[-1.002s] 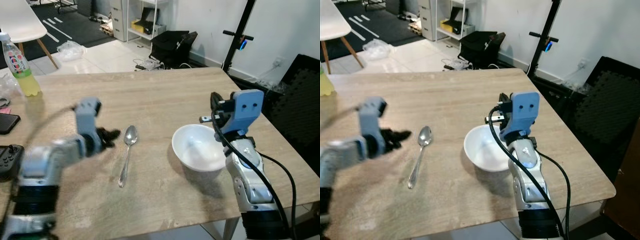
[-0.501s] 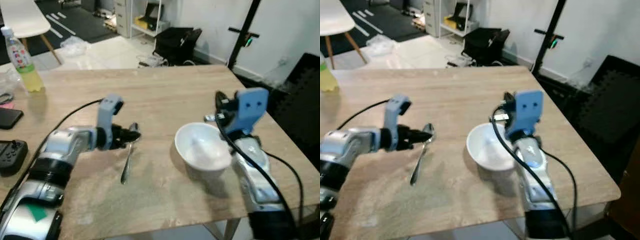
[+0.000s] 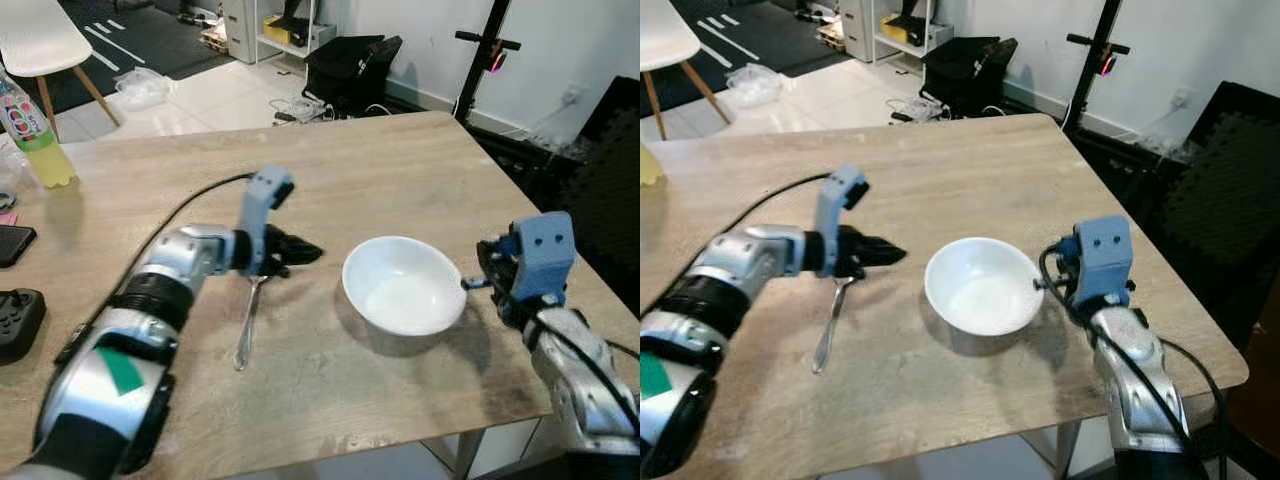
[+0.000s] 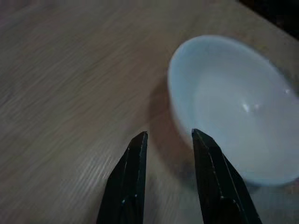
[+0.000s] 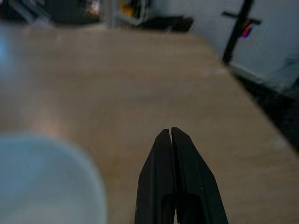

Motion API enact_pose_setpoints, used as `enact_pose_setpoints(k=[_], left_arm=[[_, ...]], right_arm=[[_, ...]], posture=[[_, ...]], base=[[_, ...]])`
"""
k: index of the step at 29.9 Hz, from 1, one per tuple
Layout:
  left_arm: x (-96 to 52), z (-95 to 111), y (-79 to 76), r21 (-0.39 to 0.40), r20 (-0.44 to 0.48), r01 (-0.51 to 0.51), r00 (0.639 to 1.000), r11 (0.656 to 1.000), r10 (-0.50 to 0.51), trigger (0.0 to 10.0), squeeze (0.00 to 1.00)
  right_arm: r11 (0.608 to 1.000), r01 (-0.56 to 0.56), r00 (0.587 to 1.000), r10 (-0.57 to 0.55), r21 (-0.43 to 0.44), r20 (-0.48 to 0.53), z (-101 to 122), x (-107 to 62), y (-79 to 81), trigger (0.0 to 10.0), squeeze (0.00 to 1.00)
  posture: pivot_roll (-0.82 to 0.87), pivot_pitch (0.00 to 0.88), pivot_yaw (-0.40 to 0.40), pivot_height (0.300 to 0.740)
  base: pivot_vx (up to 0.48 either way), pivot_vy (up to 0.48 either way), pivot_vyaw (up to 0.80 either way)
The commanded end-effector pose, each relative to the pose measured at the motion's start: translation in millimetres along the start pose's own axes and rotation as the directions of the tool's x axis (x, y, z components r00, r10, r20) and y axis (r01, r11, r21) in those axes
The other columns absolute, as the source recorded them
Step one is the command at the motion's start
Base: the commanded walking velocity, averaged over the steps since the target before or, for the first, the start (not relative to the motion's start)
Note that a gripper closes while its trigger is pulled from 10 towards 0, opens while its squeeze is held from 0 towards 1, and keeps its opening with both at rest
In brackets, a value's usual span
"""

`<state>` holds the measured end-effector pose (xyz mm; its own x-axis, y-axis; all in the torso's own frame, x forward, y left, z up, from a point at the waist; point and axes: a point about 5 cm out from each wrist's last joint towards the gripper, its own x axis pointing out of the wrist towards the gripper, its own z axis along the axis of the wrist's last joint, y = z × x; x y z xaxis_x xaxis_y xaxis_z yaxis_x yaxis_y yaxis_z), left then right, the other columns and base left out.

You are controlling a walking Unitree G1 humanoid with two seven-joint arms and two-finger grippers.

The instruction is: Setting the table

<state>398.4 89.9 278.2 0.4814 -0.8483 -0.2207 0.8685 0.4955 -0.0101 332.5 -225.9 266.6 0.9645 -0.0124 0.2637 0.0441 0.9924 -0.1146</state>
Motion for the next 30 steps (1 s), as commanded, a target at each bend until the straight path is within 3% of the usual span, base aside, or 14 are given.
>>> enact_pose_setpoints(k=[1,6,7,14,15,17,18,19,20,21,22,25,27,30], left_arm=[[-0.3,-2,3.4,0.016,0.0,-0.015,1.0,1.0,0.015,10.0,0.0],[2.7,1,3.0,0.056,0.004,-0.017,1.0,0.998,0.017,10.0,0.0],[2.4,2,3.3,0.07,0.007,-0.019,1.0,0.997,0.018,10.0,0.0],[-5.7,6,10.1,0.119,0.046,-0.081,0.996,0.99,0.076,10.0,0.0],[-15.5,6,11.5,0.152,0.077,-0.094,0.994,0.984,0.082,10.0,0.0],[-19.6,6,11.7,0.163,0.09,-0.095,0.993,0.982,0.081,10.0,0.0],[-26.3,4,11.5,0.182,0.101,-0.104,0.991,0.978,0.086,10.0,0.0],[-26.3,4,11.5,0.182,0.101,-0.104,0.991,0.978,0.086,10.0,0.0],[-35.7,0,8.4,0.202,0.116,-0.107,0.99,0.974,0.085,10.0,0.0],[-48.8,-6,6.1,0.205,0.123,-0.128,0.987,0.97,0.105,10.0,0.0],[-48.8,-6,6.1,0.205,0.123,-0.128,0.987,0.97,0.105,10.0,0.0],[-73.3,-19,-0.1,0.191,0.123,-0.169,0.981,0.967,0.147,10.0,0.0],[-78.2,-22,-1.6,0.194,0.116,-0.18,0.98,0.964,0.16,10.0,0.0],[-94.8,-32,-10.4,0.174,0.114,-0.224,0.972,0.959,0.207,10.0,0.0]], right_arm=[[0.999,-0.006,1.0,0.007,0.048,-0.026,-3,-4.1,1.2,10.0,0.0],[0.998,-0.057,0.998,0.058,0.038,-0.001,7,-8.2,10.6,10.0,0.0],[0.997,-0.071,0.997,0.071,0.028,-0.005,7,-8.8,12.7,10.0,1.0],[0.983,-0.164,0.984,0.157,-0.088,-0.088,3,-8.8,19.9,10.0,1.0],[0.987,-0.133,0.985,0.121,-0.09,-0.123,5,1.7,14.1,10.0,1.0],[0.99,-0.11,0.986,0.099,-0.084,-0.133,6,6.4,10.7,10.0,1.0],[0.994,-0.084,0.986,0.074,-0.066,-0.148,7,12.2,5.2,10.0,0.67],[0.994,-0.084,0.986,0.074,-0.066,-0.148,7,12.2,5.2,10.0,0.67],[0.998,-0.059,0.982,0.052,-0.03,-0.182,4,18.2,-2.8,10.0,0.0],[0.999,-0.039,0.974,0.042,0.018,-0.221,-3,21.2,-7.2,10.0,0.0],[0.999,-0.039,0.974,0.042,0.018,-0.221,-3,21.2,-7.2,10.0,0.0],[0.989,-0.016,0.959,0.056,0.145,-0.279,-17,22.0,-10.9,10.0,0.0],[0.986,-0.018,0.955,0.066,0.166,-0.29,-20,20.7,-10.8,10.0,0.0],[0.977,-0.107,0.937,0.162,0.187,-0.309,-25,17.9,-4.3,10.0,0.0]], posture=[[0.05,0.179,0.061,0.74],[0.05,0.173,0.061,0.74],[0.04,0.169,0.06,0.74],[0.03,0.145,0.046,0.74],[0.03,0.135,0.035,0.74],[0.03,0.135,0.035,0.74],[0.03,0.127,0.026,0.74],[0.03,0.127,0.026,0.74],[0.03,0.118,0.01,0.74],[0.04,0.11,-0.011,0.74],[0.04,0.11,-0.011,0.74],[0.06,0.107,-0.036,0.74],[0.06,0.107,-0.05,0.74],[0.08,0.105,-0.069,0.74]], base=[[0.0,0.0,0.0],[0.0,0.0,0.0],[0.0,0.0,0.0],[0.0,0.0,0.0],[0.0,0.0,0.0],[0.0,0.0,0.0],[0.0,0.0,0.0],[0.0,0.0,0.0],[0.0,0.0,0.0],[0.0,0.0,0.0],[0.0,0.0,0.0],[0.0,0.0,0.0],[0.0,0.0,0.0],[0.0,0.0,0.0]])
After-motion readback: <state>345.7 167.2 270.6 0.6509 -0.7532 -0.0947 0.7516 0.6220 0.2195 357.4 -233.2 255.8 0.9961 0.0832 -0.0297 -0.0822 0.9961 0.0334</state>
